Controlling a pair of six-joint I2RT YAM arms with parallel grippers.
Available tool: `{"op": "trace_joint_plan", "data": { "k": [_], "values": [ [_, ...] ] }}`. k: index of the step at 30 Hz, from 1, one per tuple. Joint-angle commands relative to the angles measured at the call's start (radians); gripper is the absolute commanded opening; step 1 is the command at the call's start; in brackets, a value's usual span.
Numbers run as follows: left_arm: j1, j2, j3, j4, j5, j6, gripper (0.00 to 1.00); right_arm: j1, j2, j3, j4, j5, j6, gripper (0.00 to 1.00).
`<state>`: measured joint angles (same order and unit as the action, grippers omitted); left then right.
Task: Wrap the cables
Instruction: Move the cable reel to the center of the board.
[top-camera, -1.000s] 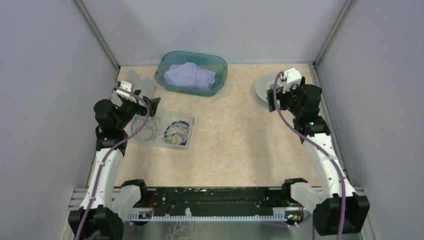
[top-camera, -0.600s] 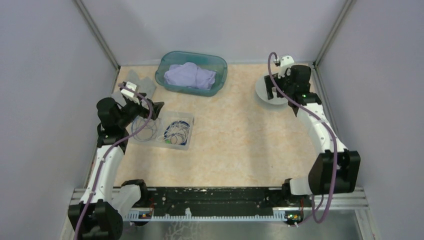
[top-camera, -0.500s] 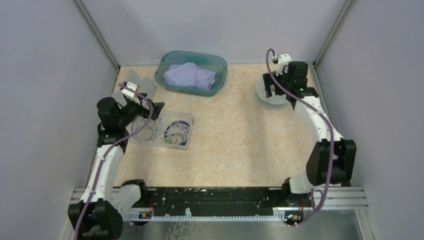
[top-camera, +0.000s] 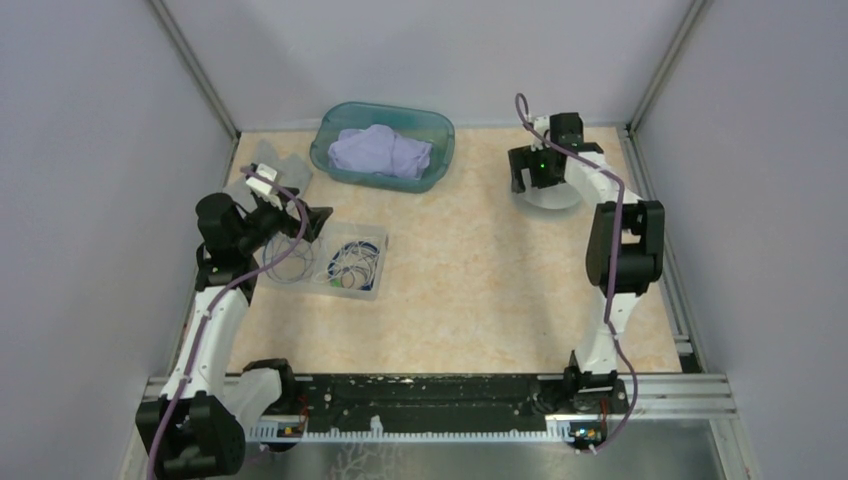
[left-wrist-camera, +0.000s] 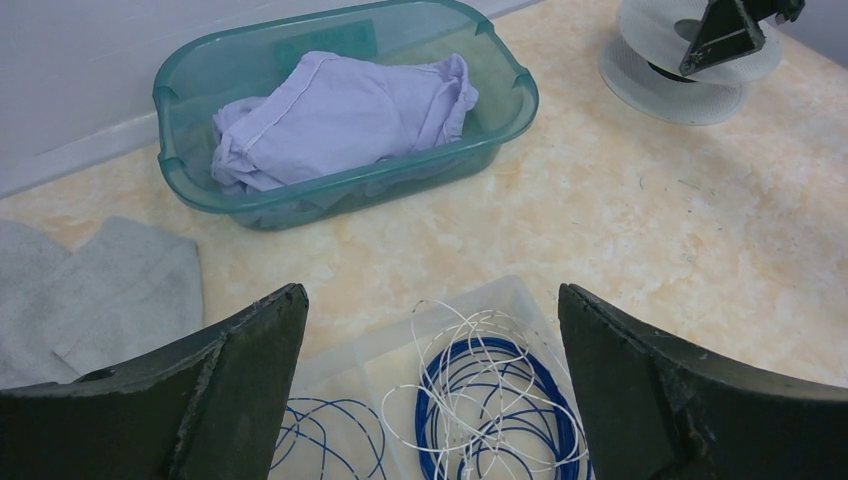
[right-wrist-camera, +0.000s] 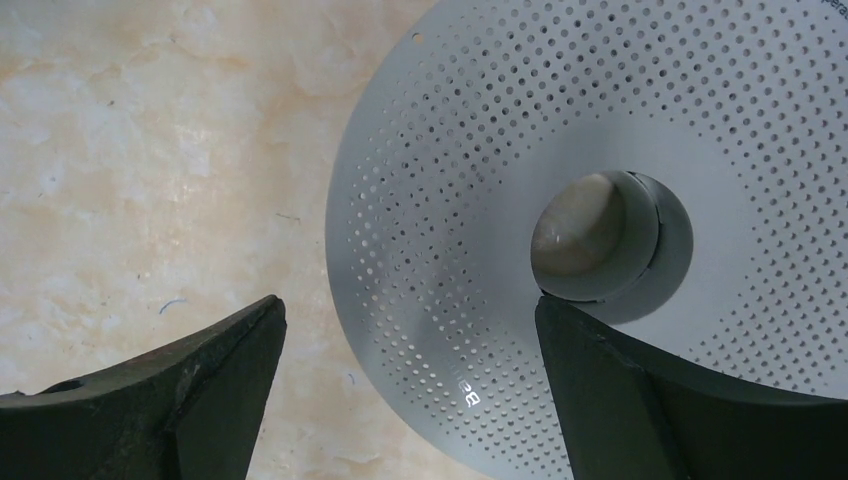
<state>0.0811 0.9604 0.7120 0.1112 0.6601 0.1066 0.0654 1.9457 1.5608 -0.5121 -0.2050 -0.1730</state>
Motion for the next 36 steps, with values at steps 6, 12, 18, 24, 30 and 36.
{"op": "trace_joint_plan", "data": {
  "k": [6,12,18,24,30,36],
  "values": [
    [0.006,0.001,0.016,0.011,0.025,0.024,1.0,0.003,0.057,0.121,-0.062,-0.045,-0.014,0.97],
    [0.006,0.0,0.015,0.012,0.026,0.025,1.0,0.002,0.102,0.157,-0.084,-0.032,-0.08,0.97],
    [0.008,0.001,0.014,0.015,0.029,0.027,1.0,0.003,0.117,0.17,-0.084,-0.024,-0.149,0.97],
    [0.009,0.0,0.012,0.016,0.029,0.028,1.0,0.013,0.112,0.146,-0.106,-0.049,-0.206,0.93],
    [0.009,0.0,0.009,0.021,0.034,0.023,1.0,0.076,0.023,0.009,-0.08,-0.015,-0.253,0.76],
    [0.009,0.004,-0.006,0.055,0.024,0.002,1.0,0.182,-0.162,-0.234,-0.031,0.022,-0.272,0.69]
  ]
}}
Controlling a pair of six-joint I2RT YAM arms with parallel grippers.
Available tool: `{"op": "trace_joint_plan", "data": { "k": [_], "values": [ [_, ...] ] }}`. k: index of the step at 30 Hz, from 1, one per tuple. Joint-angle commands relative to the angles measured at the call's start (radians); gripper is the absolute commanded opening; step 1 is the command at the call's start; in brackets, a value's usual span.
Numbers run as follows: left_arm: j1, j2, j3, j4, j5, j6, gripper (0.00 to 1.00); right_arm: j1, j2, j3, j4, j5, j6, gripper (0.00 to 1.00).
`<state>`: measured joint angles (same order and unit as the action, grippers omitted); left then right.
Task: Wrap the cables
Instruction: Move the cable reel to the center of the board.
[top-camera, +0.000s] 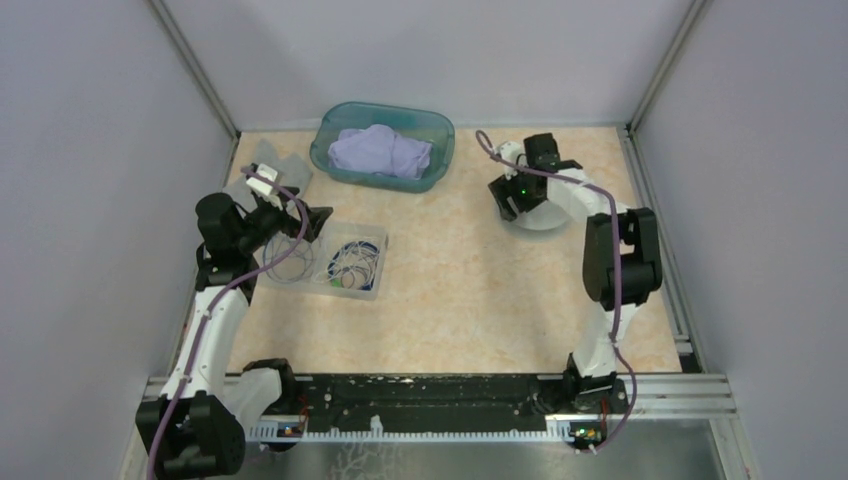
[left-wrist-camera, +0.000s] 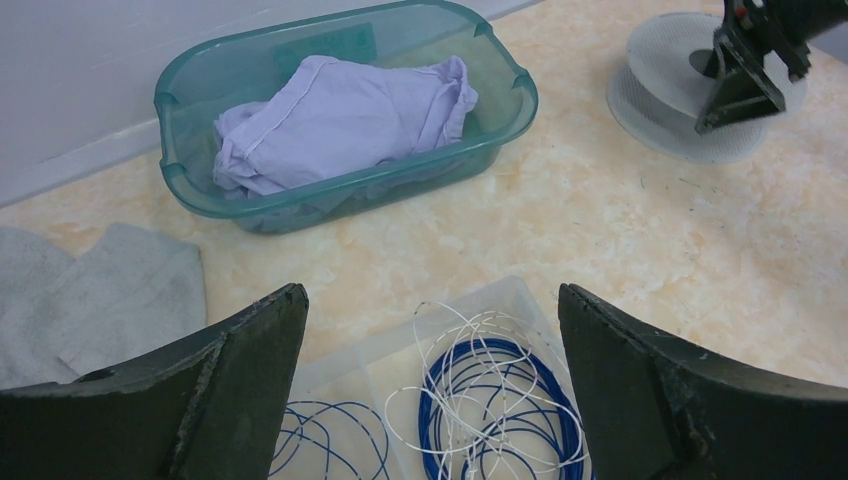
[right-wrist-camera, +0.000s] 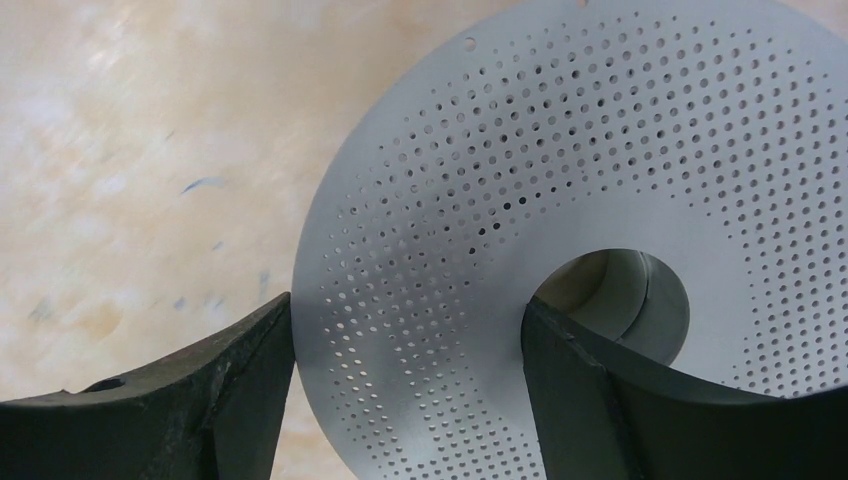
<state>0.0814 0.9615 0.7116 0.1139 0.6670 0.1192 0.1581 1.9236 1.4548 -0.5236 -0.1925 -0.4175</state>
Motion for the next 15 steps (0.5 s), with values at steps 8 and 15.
{"op": "trace_joint_plan", "data": {
  "k": [8,15],
  "values": [
    [0.007,0.038,-0.008,0.065,-0.008,0.012,1.0,0.319,-0.397,-0.408,0.039,0.023,-0.016,0.69],
    [0.007,0.051,-0.016,0.0,-0.023,0.115,1.0,0.471,-0.43,-0.478,0.086,-0.042,0.044,0.69]
  ]
}}
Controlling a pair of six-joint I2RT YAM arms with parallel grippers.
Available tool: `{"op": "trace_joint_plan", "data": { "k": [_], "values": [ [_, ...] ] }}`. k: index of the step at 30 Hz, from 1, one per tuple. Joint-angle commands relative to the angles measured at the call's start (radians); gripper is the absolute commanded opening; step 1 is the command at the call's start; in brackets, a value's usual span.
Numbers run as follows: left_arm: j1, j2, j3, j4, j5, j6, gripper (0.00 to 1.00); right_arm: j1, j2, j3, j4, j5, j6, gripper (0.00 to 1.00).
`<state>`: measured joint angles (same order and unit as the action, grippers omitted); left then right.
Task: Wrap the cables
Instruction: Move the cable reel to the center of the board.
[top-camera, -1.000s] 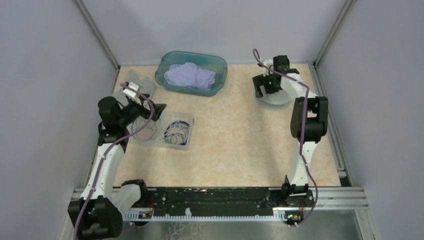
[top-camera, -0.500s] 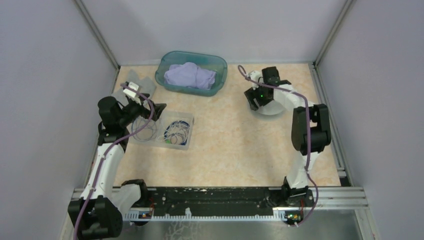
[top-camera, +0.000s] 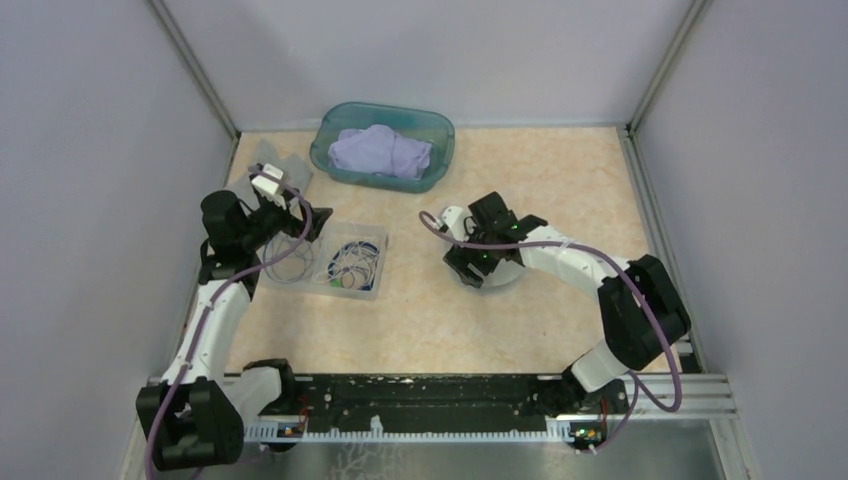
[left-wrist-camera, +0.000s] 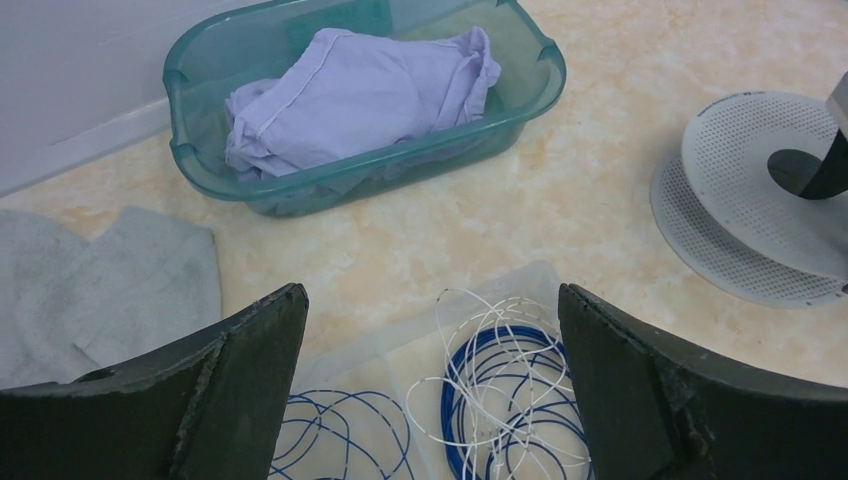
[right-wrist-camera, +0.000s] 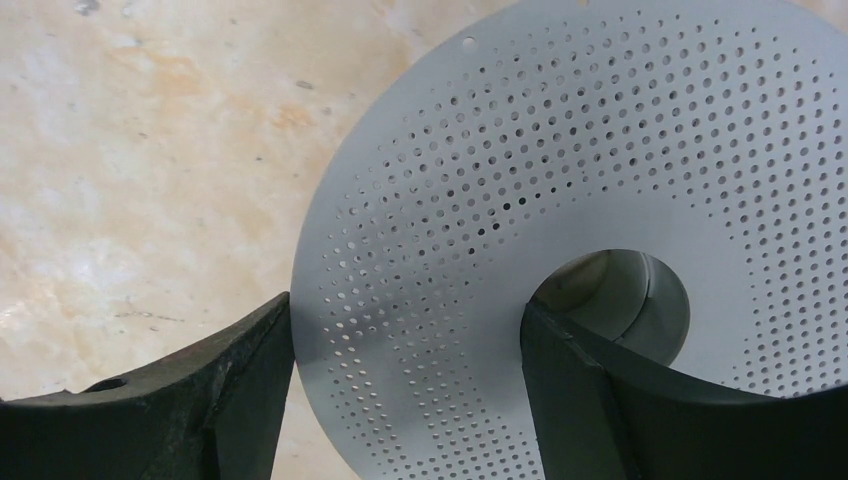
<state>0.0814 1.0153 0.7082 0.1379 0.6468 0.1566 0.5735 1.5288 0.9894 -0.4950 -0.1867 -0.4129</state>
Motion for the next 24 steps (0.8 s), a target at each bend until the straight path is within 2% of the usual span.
{"op": "trace_joint_plan", "data": {
  "k": [1,6,17,24],
  "values": [
    [0.007,-0.004,-0.015,-0.031,-0.003,0.099,1.0,0.076,-0.036,-0.014,0.059,-0.056,0.046,0.69],
    [0.006,-0.006,-0.029,-0.071,-0.011,0.166,1.0,0.143,-0.043,-0.001,0.035,-0.085,0.057,0.75],
    [-0.018,0.006,-0.067,-0.139,-0.011,0.274,1.0,0.144,-0.167,0.028,0.004,-0.043,0.015,0.87],
    [-0.115,0.103,-0.05,-0.147,-0.059,0.296,1.0,0.065,-0.307,-0.063,0.093,-0.029,0.046,0.87]
  ]
}}
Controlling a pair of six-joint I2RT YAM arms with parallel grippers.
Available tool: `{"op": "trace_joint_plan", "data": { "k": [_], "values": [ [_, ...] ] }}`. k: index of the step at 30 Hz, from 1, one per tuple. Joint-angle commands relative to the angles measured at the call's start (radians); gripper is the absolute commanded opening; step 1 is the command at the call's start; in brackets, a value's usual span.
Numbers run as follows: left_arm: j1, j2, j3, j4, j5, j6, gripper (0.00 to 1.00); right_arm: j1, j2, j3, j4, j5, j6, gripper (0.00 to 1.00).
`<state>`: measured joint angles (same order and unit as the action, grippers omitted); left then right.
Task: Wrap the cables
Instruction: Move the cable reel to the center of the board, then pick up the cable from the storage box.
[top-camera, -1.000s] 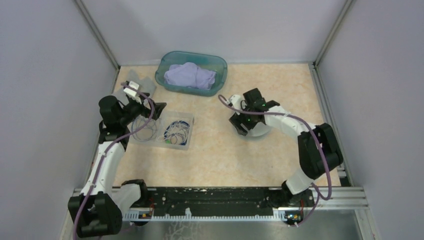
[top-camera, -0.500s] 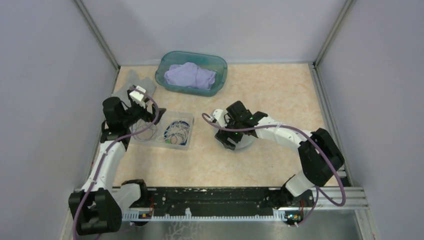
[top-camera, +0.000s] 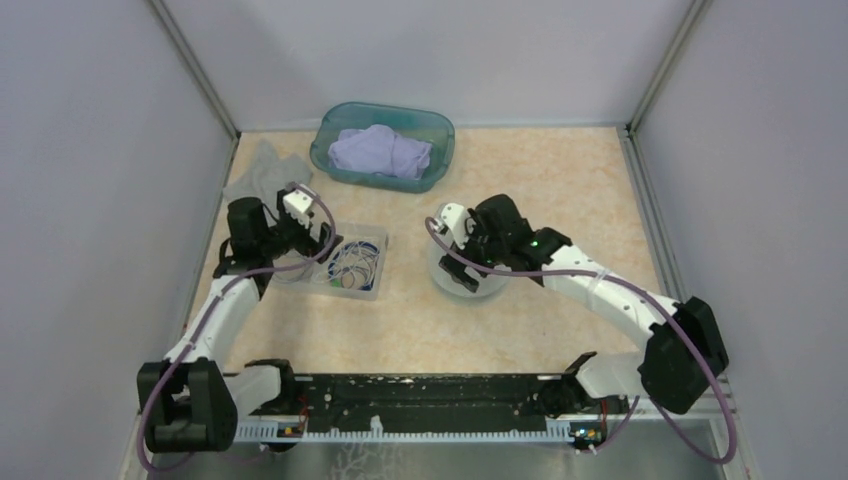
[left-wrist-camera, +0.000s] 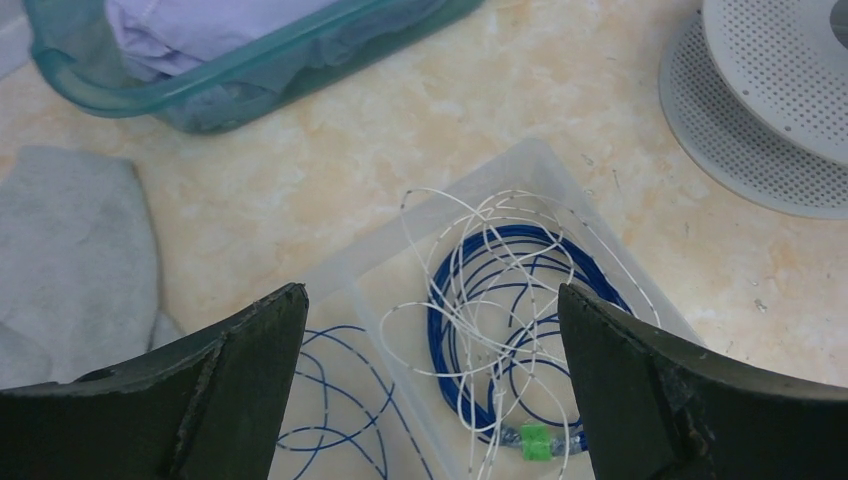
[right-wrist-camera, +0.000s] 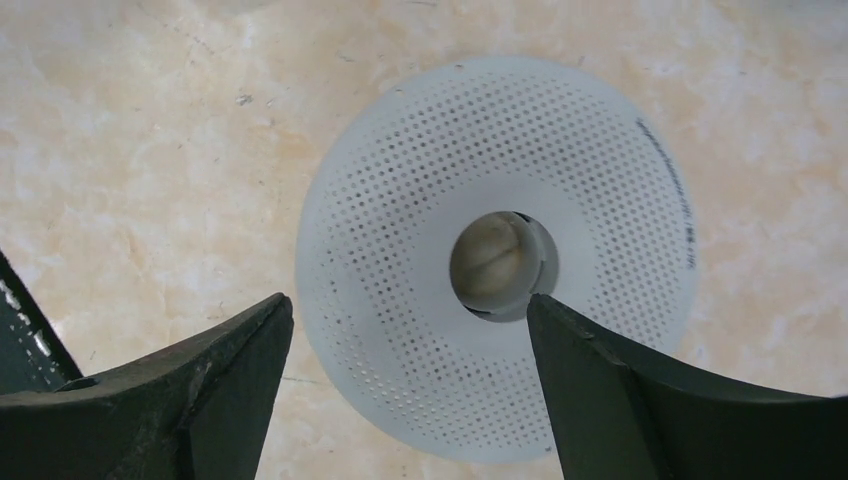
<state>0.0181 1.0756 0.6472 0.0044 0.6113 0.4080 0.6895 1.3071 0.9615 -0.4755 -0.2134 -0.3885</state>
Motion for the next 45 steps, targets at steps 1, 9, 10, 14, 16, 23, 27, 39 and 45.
{"op": "trace_joint_plan", "data": {
  "k": [1,9,10,14,16,23,27,39,45],
  "values": [
    [-0.074,0.056,0.014,-0.017,-0.032,0.05,0.99,-0.071,-0.098,-0.041,0.075,-0.011,0.024,0.87],
    [-0.241,0.199,0.045,0.034,-0.223,-0.058,0.92,-0.159,-0.165,-0.09,0.114,0.008,0.03,0.87],
    [-0.244,0.221,0.051,0.038,-0.24,-0.081,0.9,-0.162,-0.164,-0.092,0.115,0.009,0.03,0.87],
    [-0.251,0.302,0.103,0.005,-0.306,-0.165,0.82,-0.163,-0.161,-0.106,0.13,0.026,0.021,0.86],
    [-0.251,0.342,0.14,-0.041,-0.324,-0.191,0.79,-0.163,-0.162,-0.109,0.132,0.029,0.017,0.86],
    [-0.259,0.461,0.21,-0.15,-0.257,-0.234,0.7,-0.168,-0.156,-0.115,0.137,0.033,0.01,0.86],
    [-0.273,0.474,0.205,-0.15,-0.255,-0.233,0.64,-0.168,-0.149,-0.118,0.138,0.031,0.009,0.85],
    [-0.282,0.459,0.216,-0.176,-0.202,-0.201,0.21,-0.168,-0.138,-0.121,0.152,0.052,0.005,0.84],
    [-0.282,0.358,0.245,-0.227,-0.195,-0.132,0.01,-0.168,-0.123,-0.065,0.153,0.07,0.013,0.84]
  ]
}}
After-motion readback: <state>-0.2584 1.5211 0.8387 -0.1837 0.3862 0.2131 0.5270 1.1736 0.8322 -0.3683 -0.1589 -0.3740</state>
